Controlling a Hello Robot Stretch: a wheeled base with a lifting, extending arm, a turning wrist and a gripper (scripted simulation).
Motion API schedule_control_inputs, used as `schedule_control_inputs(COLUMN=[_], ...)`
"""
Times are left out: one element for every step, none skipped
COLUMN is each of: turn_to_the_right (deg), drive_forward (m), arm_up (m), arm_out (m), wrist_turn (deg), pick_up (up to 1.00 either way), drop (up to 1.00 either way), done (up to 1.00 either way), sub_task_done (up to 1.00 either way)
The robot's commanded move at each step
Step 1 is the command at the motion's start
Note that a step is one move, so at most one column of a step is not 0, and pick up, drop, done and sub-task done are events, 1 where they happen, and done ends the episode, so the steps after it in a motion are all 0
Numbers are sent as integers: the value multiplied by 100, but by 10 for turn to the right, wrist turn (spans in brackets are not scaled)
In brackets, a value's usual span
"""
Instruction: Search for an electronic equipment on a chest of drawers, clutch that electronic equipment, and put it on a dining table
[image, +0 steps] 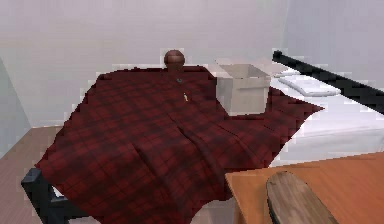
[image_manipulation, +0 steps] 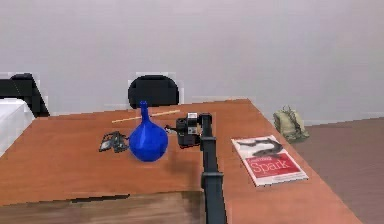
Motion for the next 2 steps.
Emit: schedule_control_inputs(turn_to_the_right=[0,0], drive_forward=[0,0], arm_up=[0,0], arm_out=[-8,0], wrist_turn=[0,0], pick_up=[0,0], drop=[0,0], done=[0,100], sub_task_done=[0,0])
